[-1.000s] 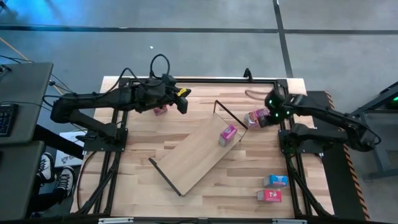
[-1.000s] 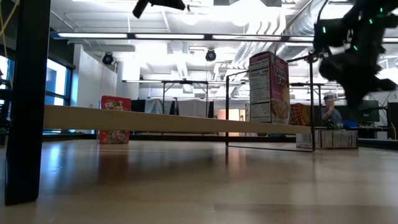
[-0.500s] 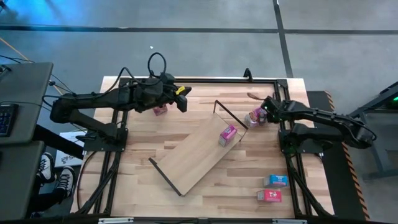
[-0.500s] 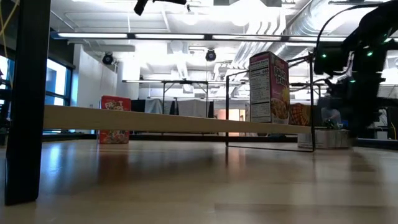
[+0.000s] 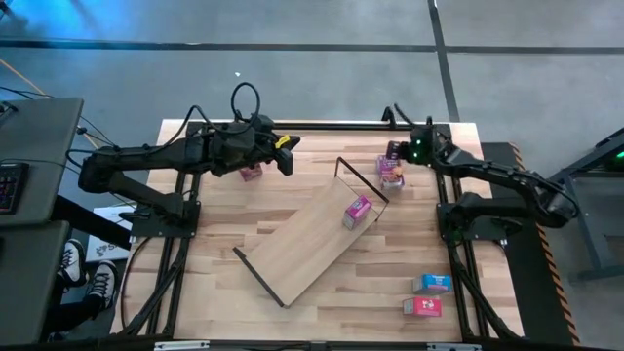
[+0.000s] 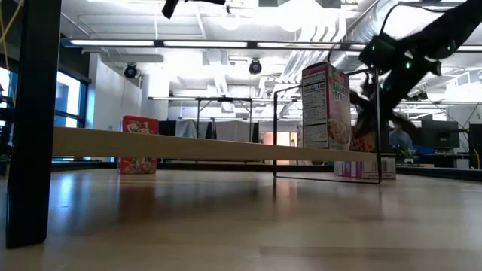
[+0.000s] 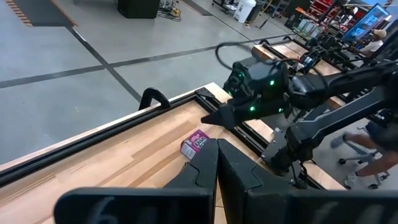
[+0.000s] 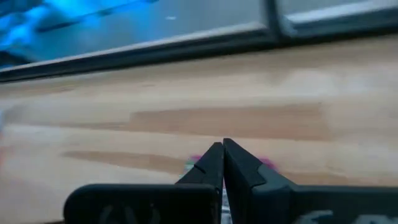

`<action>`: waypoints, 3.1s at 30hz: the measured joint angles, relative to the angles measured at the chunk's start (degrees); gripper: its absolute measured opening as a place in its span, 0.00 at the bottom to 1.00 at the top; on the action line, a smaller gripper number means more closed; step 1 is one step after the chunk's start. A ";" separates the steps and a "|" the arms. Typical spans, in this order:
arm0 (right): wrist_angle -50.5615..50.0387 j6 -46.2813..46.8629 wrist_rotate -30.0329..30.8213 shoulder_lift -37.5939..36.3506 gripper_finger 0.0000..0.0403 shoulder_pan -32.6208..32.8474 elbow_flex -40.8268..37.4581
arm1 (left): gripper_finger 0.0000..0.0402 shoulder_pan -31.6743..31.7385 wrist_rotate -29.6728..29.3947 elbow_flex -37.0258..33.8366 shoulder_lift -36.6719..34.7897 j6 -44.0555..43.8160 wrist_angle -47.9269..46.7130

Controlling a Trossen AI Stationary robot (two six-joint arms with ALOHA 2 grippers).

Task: Stack cereal on shelf
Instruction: Put the purple cereal box on the shelf aligned with the other purple cereal box

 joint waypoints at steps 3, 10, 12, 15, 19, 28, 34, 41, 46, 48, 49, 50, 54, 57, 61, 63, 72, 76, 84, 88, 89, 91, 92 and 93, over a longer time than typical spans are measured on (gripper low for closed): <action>-2.51 -1.04 -8.64 -0.58 0.00 -0.07 2.46 | 0.00 0.00 0.00 0.00 -0.04 -0.01 0.03; -8.68 2.34 -21.07 1.17 0.00 6.30 3.11 | 0.00 0.00 -0.02 0.00 -0.02 0.78 0.21; -11.18 2.48 -21.30 2.09 0.00 8.37 3.09 | 0.00 0.00 -0.02 0.00 -0.02 0.95 0.20; -12.83 5.02 -18.18 4.05 0.00 10.91 3.09 | 0.00 0.06 -0.06 0.00 -0.02 1.36 0.23; -11.82 9.86 -15.05 7.75 0.00 14.17 3.07 | 0.00 0.39 -0.18 0.00 -0.02 1.47 0.23; -19.36 12.35 -6.55 11.24 0.00 19.64 2.98 | 0.00 0.44 -0.21 0.00 -0.02 2.01 0.21; -23.20 11.51 -4.92 7.33 0.00 19.87 3.56 | 0.00 0.44 -0.22 0.00 -0.02 2.70 0.20; -32.17 12.99 1.16 -0.81 0.00 19.91 6.52 | 0.00 0.44 -0.22 0.00 -0.02 3.05 0.16; -31.08 18.43 7.84 -2.52 0.00 23.03 3.51 | 0.00 0.64 -0.22 0.00 -0.02 3.07 0.14; -28.71 21.56 9.44 -2.47 0.00 24.84 1.52 | 0.00 0.84 -0.22 0.00 -0.02 3.07 0.14; -27.31 22.72 10.22 -2.47 0.00 25.87 0.80 | 0.00 0.86 -0.22 0.00 -0.02 3.07 0.16; -25.91 23.85 11.12 -2.47 0.00 26.94 0.32 | 0.00 0.87 -0.24 0.00 -0.02 3.07 0.18; -22.98 25.55 15.69 -2.62 0.00 30.97 0.10 | 0.00 0.85 -0.24 0.00 -0.02 3.05 0.18; -23.07 25.59 18.83 -2.62 0.00 32.98 0.10 | 0.00 0.85 -0.24 0.00 -0.02 3.04 0.19; -27.85 28.91 23.50 -2.29 0.00 34.77 0.00 | 0.00 0.85 -0.23 0.00 -0.02 2.87 0.58; -28.65 31.47 26.26 -2.32 0.00 35.51 -0.23 | 0.00 0.85 -0.24 0.00 -0.02 2.87 1.52; -21.40 31.51 24.78 -0.83 0.00 35.91 -3.79 | 0.00 0.74 -0.24 0.00 -0.02 2.87 2.82; -18.13 29.71 24.98 -0.85 0.00 35.90 -3.79 | 0.00 0.74 -0.24 0.00 -0.02 2.87 2.81; -18.97 27.33 26.07 -0.70 0.00 35.89 -3.79 | 0.00 0.72 -0.26 0.00 -0.02 2.42 2.78; -21.08 27.97 26.40 -0.68 0.00 35.85 -3.79 | 0.00 0.74 -0.26 0.00 -0.02 2.44 2.78; -21.18 28.37 26.77 -0.68 0.00 35.85 -3.79 | 0.00 0.74 -0.26 -0.01 -0.02 2.44 2.78; -20.88 29.08 27.56 -0.68 0.00 35.85 -3.79 | 0.00 0.74 -0.26 0.00 -0.02 2.42 2.78; -20.42 29.28 27.74 -0.68 0.00 35.85 -3.79 | 0.00 0.74 -0.26 0.00 -0.02 2.44 2.78; -19.86 29.28 28.10 -0.68 0.00 35.82 -3.79 | 0.00 0.74 -0.26 0.00 -0.02 2.45 2.78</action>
